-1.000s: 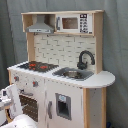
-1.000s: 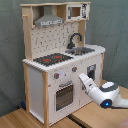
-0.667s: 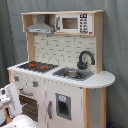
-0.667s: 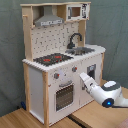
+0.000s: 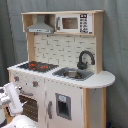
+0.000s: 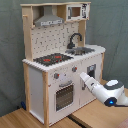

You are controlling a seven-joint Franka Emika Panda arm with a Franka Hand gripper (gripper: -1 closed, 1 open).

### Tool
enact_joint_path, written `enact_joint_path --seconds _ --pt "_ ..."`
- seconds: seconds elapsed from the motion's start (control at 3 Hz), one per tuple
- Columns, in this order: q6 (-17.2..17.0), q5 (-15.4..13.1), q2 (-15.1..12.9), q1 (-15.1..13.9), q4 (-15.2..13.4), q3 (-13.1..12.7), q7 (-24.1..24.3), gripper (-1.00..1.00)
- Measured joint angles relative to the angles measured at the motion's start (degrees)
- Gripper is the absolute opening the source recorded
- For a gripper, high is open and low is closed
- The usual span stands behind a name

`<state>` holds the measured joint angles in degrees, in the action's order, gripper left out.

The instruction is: Play with the kitchen

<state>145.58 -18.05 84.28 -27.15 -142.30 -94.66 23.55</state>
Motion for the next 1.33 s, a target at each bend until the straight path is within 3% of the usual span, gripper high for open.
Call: enact_joint_path --seconds 0.67,1.0,1.33 --pt "1.3 -3.5 0.0 0.5 -0.4 0.2 -11.8 1.00" --pt "2.6 -6.5 0.1 0.7 -0.3 0.9 -18.7 1.00" --pt "4.3 -8.9 0.2 1.2 0.4 2.7 -24.7 1.00"
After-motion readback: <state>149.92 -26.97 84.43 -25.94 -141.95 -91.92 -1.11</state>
